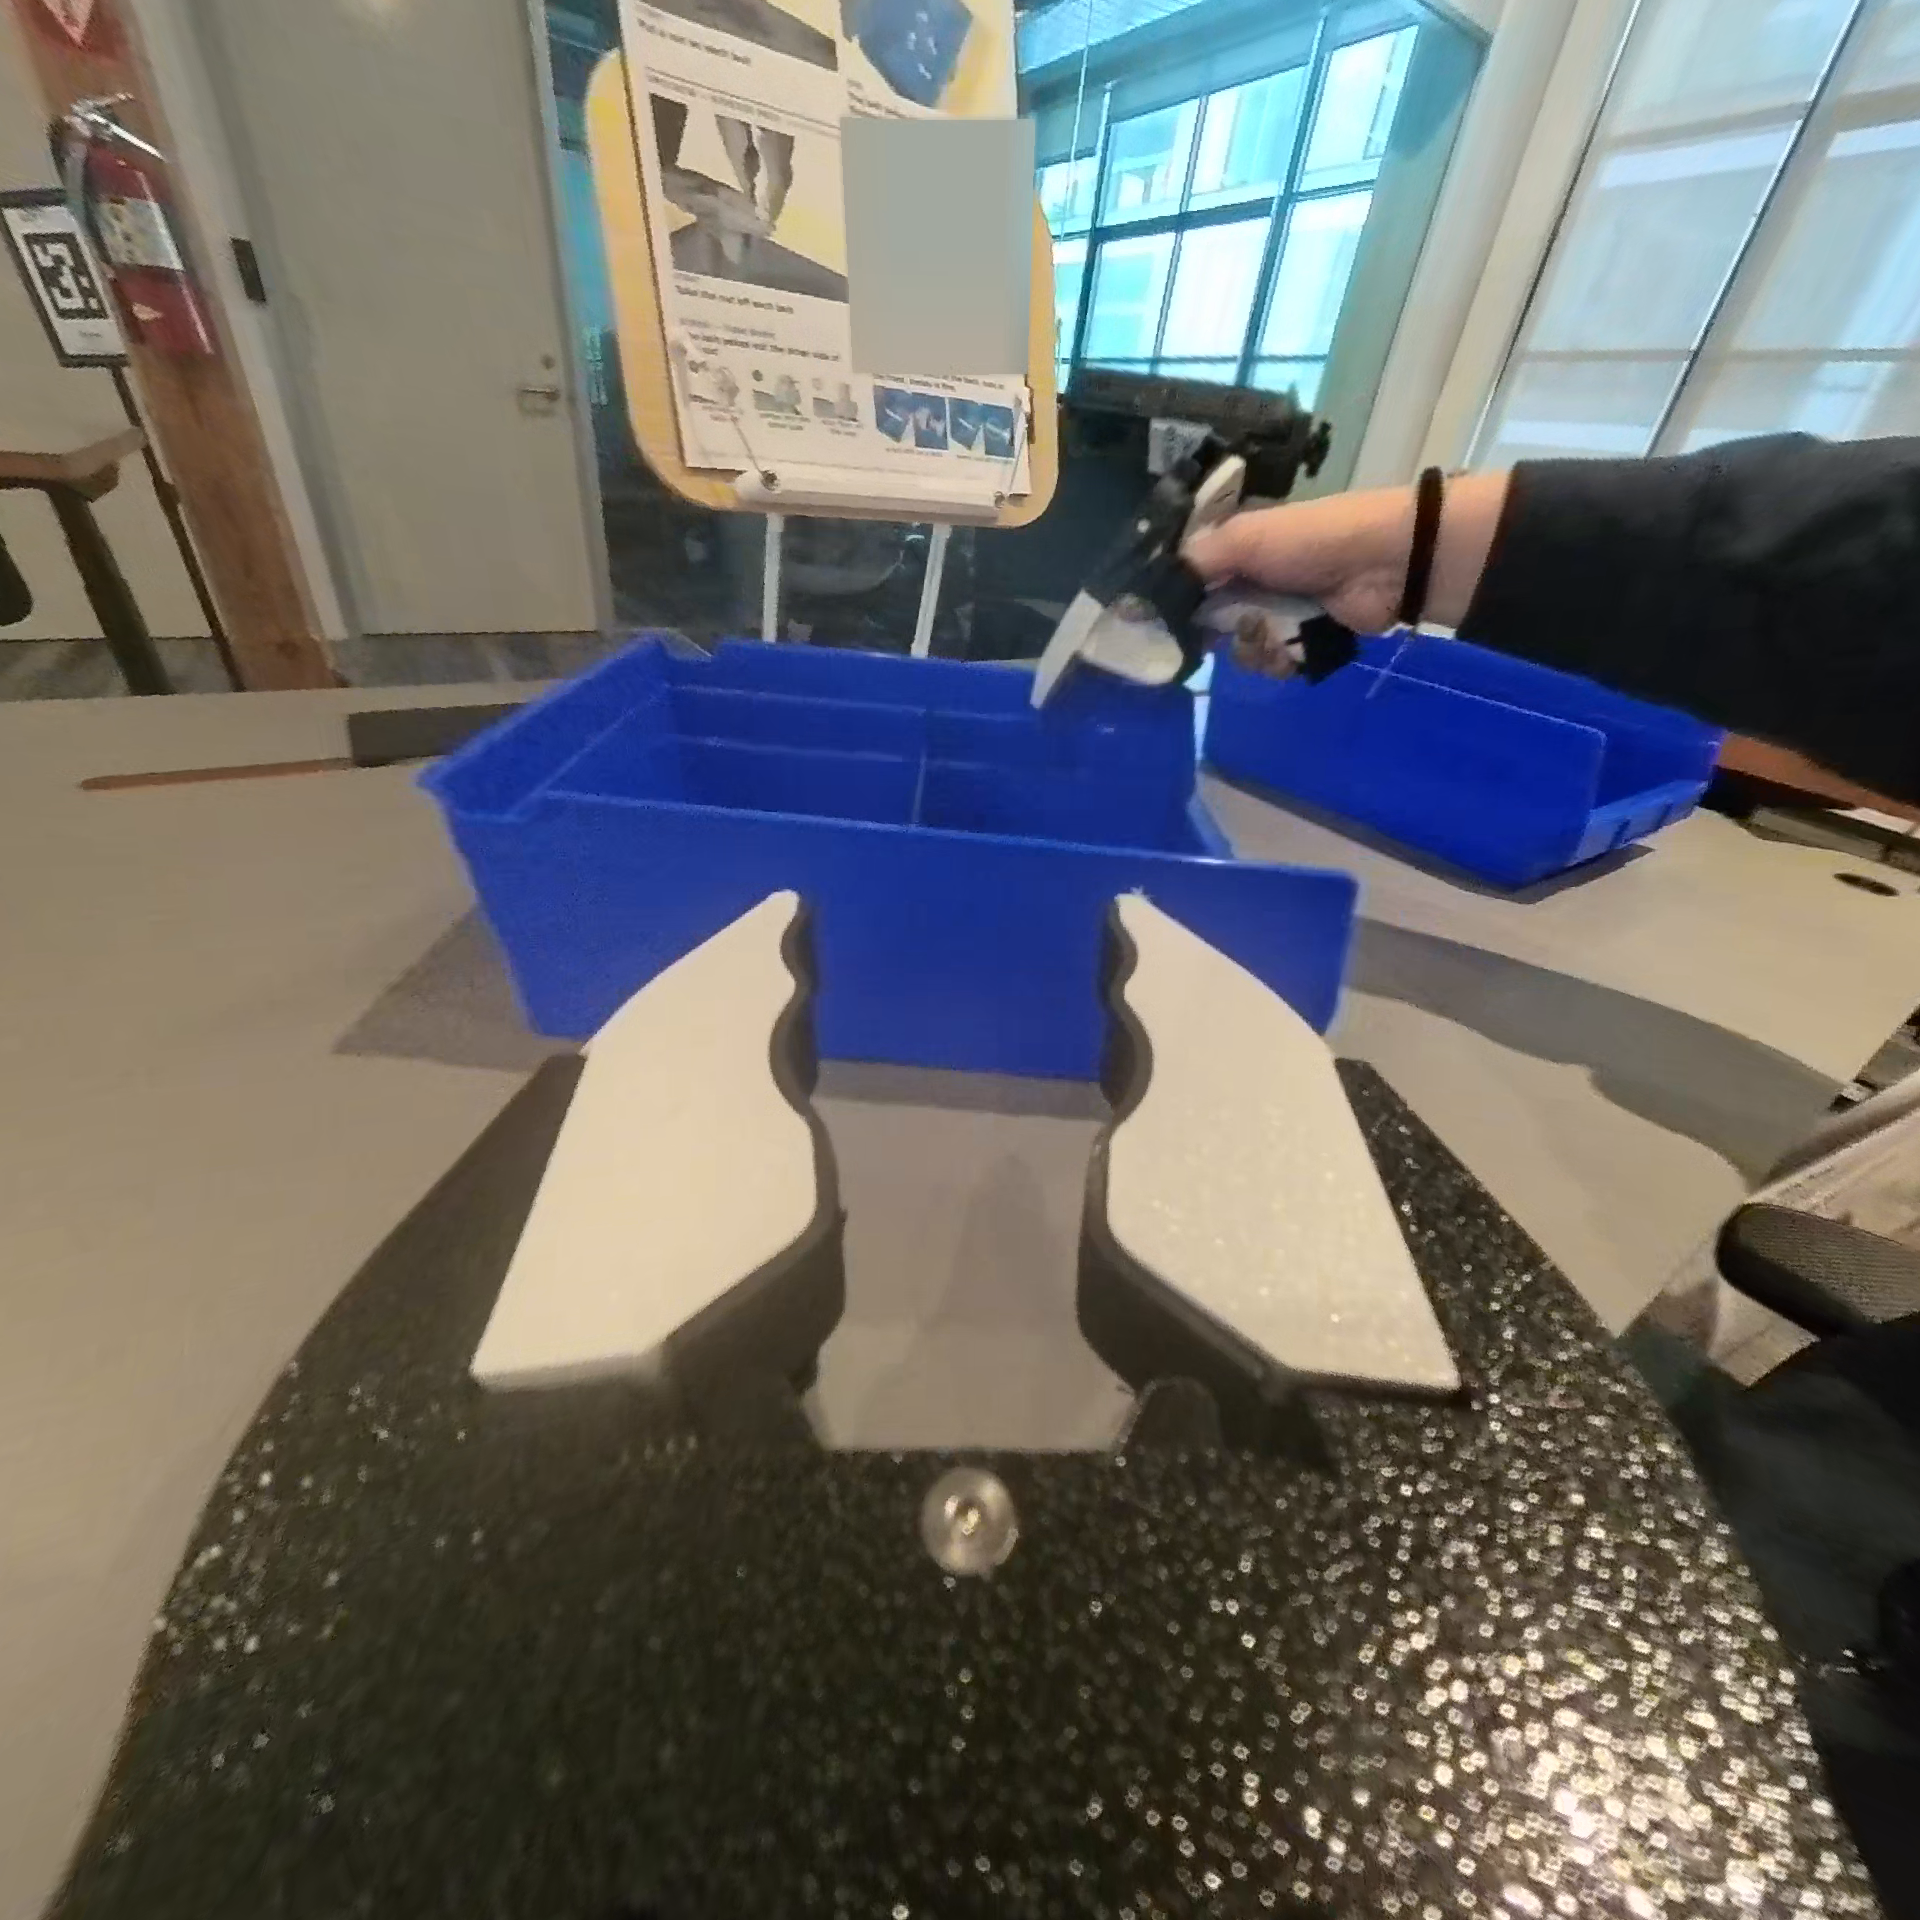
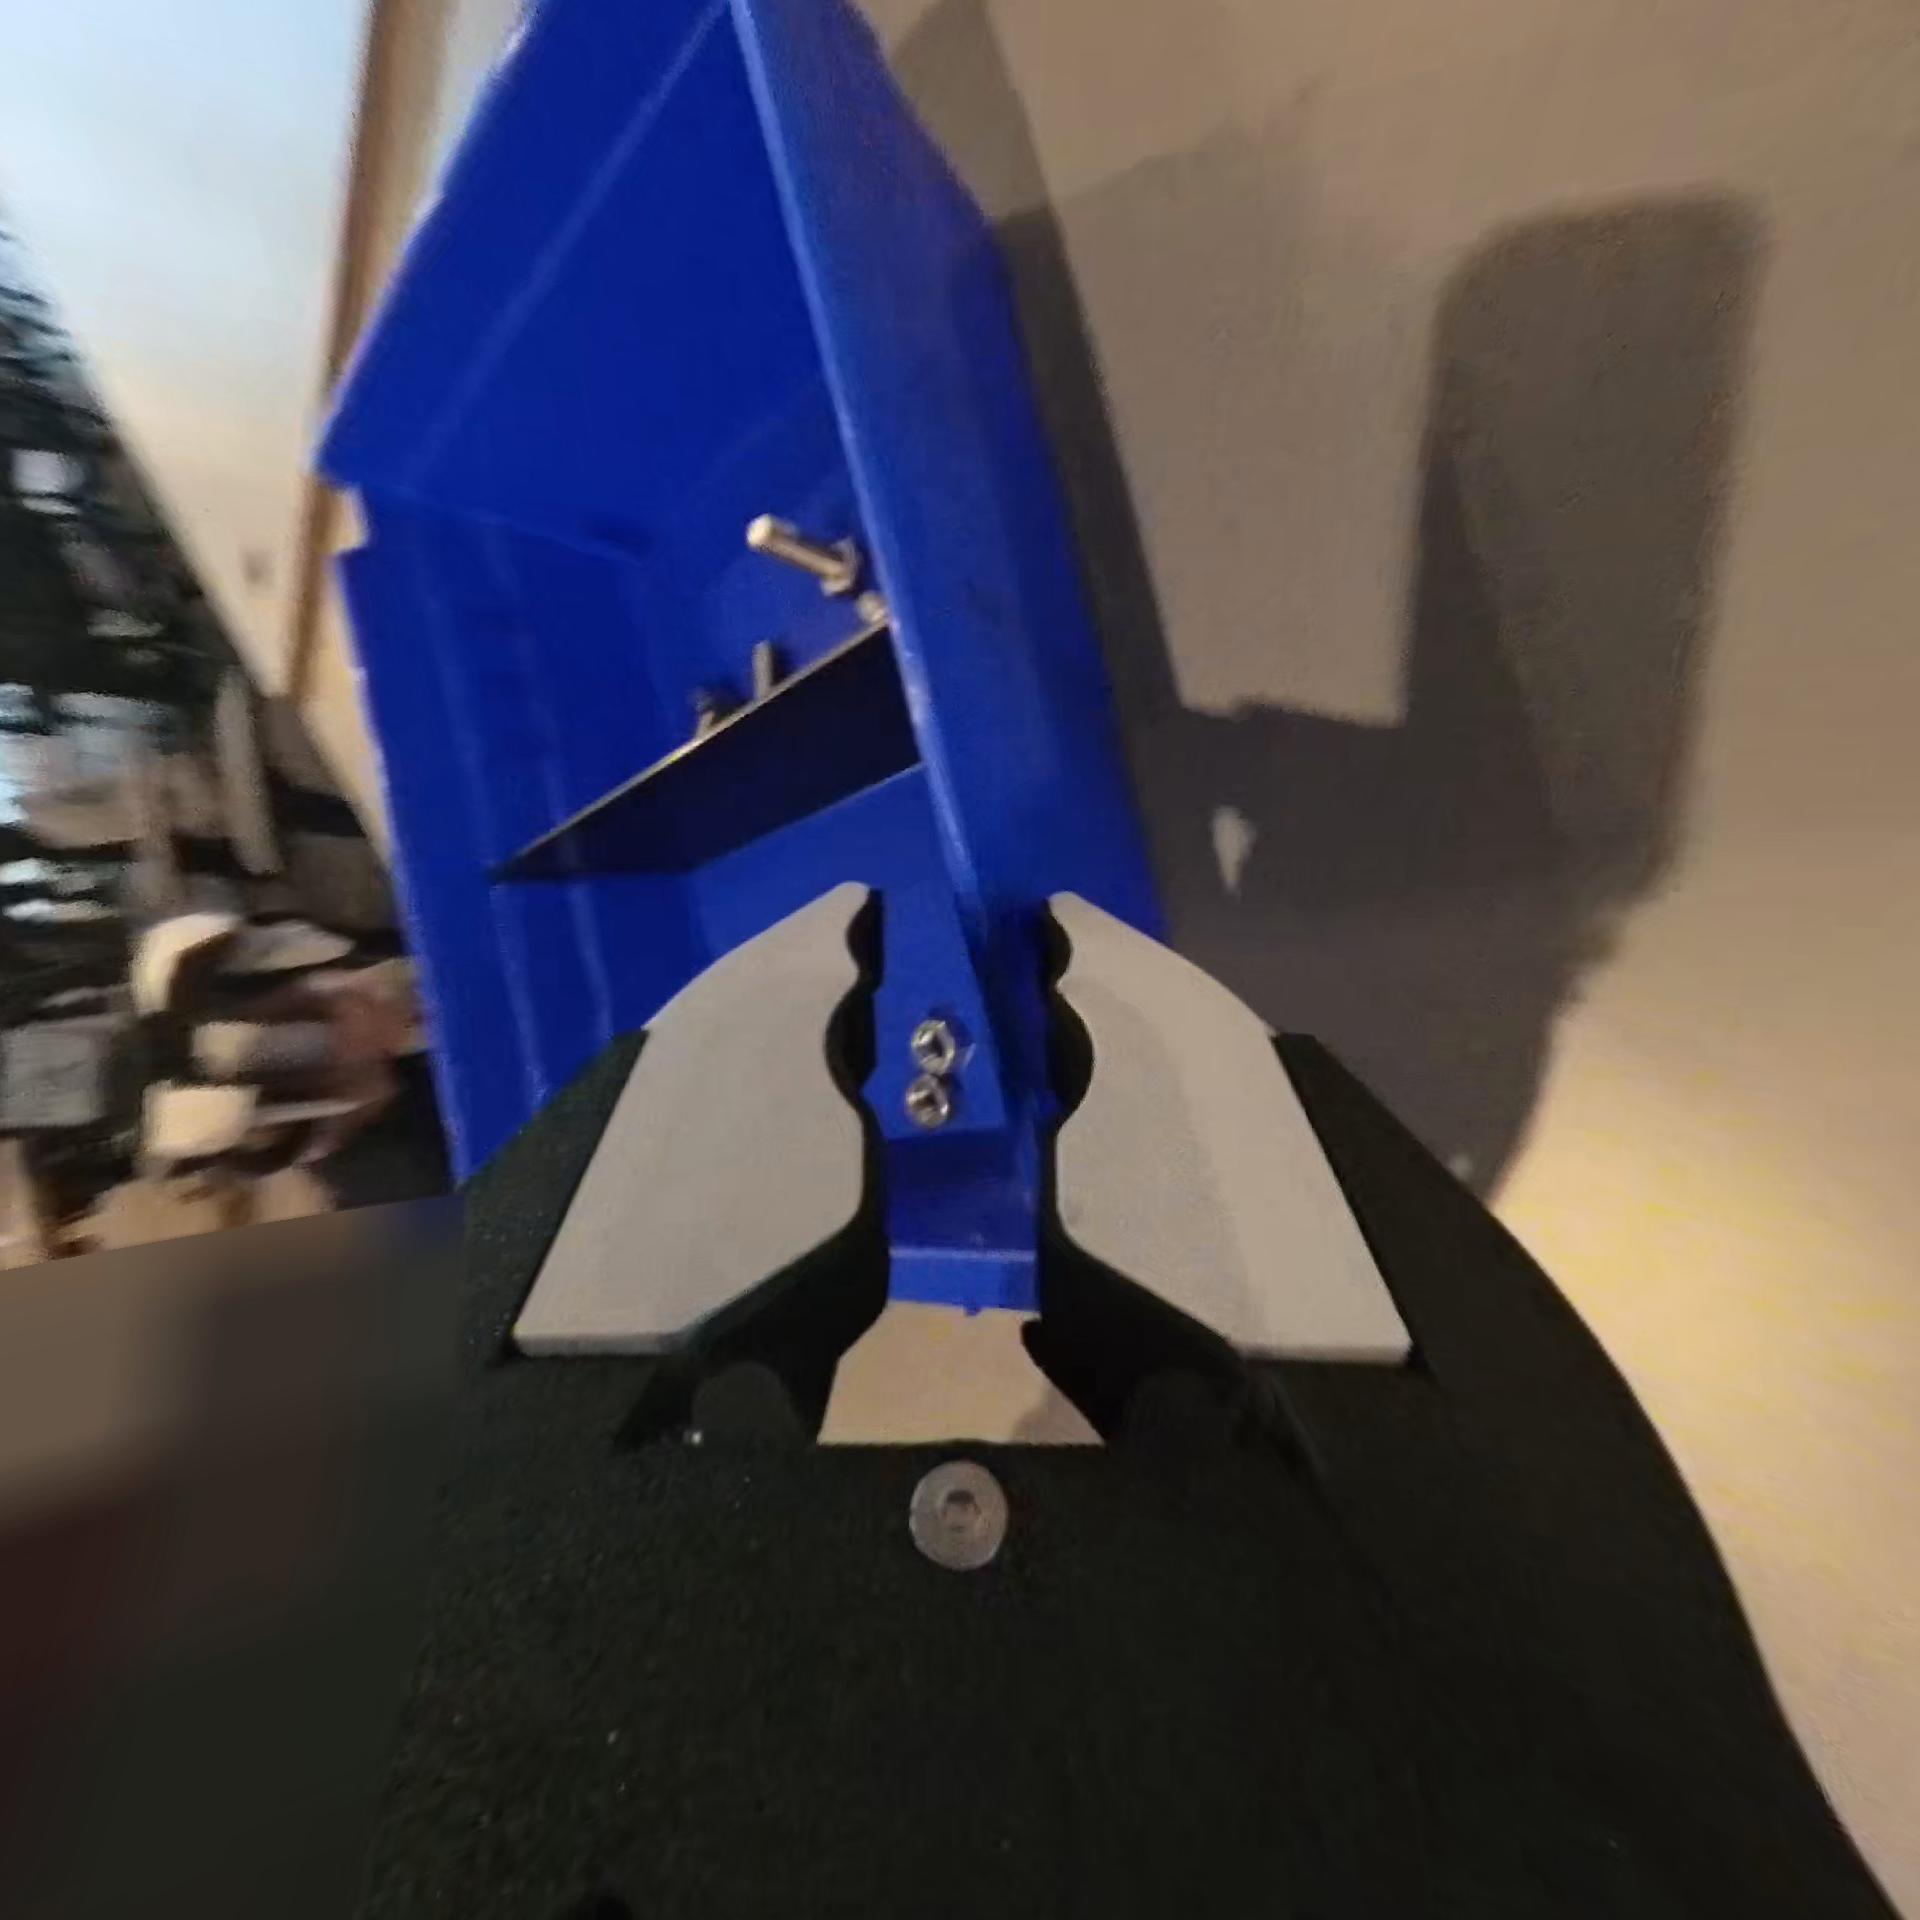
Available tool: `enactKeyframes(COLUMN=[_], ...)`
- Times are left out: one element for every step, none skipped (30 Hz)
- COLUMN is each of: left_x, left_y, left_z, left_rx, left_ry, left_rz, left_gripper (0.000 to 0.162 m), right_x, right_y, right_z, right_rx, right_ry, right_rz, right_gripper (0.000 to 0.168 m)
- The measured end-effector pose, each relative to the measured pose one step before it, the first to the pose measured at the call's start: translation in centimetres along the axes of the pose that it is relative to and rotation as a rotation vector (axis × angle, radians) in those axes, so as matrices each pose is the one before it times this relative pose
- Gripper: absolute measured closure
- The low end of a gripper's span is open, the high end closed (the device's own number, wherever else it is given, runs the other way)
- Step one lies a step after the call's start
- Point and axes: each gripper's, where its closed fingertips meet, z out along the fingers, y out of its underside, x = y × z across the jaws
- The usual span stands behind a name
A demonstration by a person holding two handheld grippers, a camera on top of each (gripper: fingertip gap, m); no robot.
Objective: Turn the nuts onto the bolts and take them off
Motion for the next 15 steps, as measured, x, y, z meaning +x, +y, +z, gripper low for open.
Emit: enactKeyframes(left_x=[-0.241,-0.246,-0.259,-0.264,-0.298,-0.310,-0.320,-0.323,-0.308,-0.341,-0.487,-0.692,-0.726,-0.668,-0.605], left_y=[-0.046,-0.049,-0.047,-0.011,0.021,0.038,0.050,0.043,0.066,0.028,-0.052,-0.116,-0.194,-0.271,-0.317], left_z=[-0.249,-0.254,-0.236,-0.214,-0.197,-0.178,-0.197,-0.237,-0.315,-0.420,-0.522,-0.591,-0.637,-0.653,-0.662], left_rx=[0.0042,0.0050,0.0046,0.0034,0.0015,-0.0005,-0.0021,-0.0053,-0.0123,-0.0160,-0.0130,-0.0093,-0.0048,0.0018,0.0065], left_ry=[-0.0064,-0.0064,-0.0068,-0.0072,-0.0082,-0.0092,-0.0101,-0.0105,-0.0107,-0.0136,-0.0246,-0.0367,-0.0375,-0.0331,-0.0290], left_rz=[-0.0009,-0.0018,-0.0027,-0.0024,-0.0015,-0.0004,0.0006,0.0010,0.0010,0.0045,0.0095,0.0103,0.0105,0.0090,0.0060], left_gripper=[0.110,0.110,0.110,0.110,0.110,0.110,0.110,0.109,0.108,0.107,0.107,0.107,0.107,0.107,0.107], right_x=[-0.784,-0.526,-0.554,-0.524,-0.578,-0.696,-0.808,-0.816,-0.841,-0.922,-1.089,-1.310,-1.353,-1.346,-1.224], right_y=[0.157,0.072,0.100,0.150,0.202,0.272,0.379,0.437,0.352,0.316,0.365,0.405,0.461,0.398,-0.012], right_z=[0.527,0.422,0.441,0.406,0.382,0.390,0.465,0.577,0.742,0.895,1.023,1.112,1.213,1.140,0.886], right_rx=[-0.0111,0.0024,0.0055,0.0041,0.0036,0.0019,-0.0024,-0.0045,0.0016,0.0071,-0.0007,-0.0112,-0.0186,-0.0201,0.0053], right_ry=[-0.0530,-0.0310,-0.0242,-0.0151,-0.0113,-0.0129,-0.0156,-0.0159,-0.0201,-0.0274,-0.0408,-0.0588,-0.0681,-0.0783,-0.0814], right_rz=[0.0072,-0.0004,-0.0052,-0.0104,-0.0139,-0.0126,-0.0127,-0.0150,-0.0123,-0.0048,-0.0021,-0.0094,-0.0107,-0.0129,-0.0206], right_gripper=[0.139,0.143,0.142,0.141,0.140,0.137,0.135,0.134,0.135,0.136,0.136,0.134,0.130,0.127,0.133])
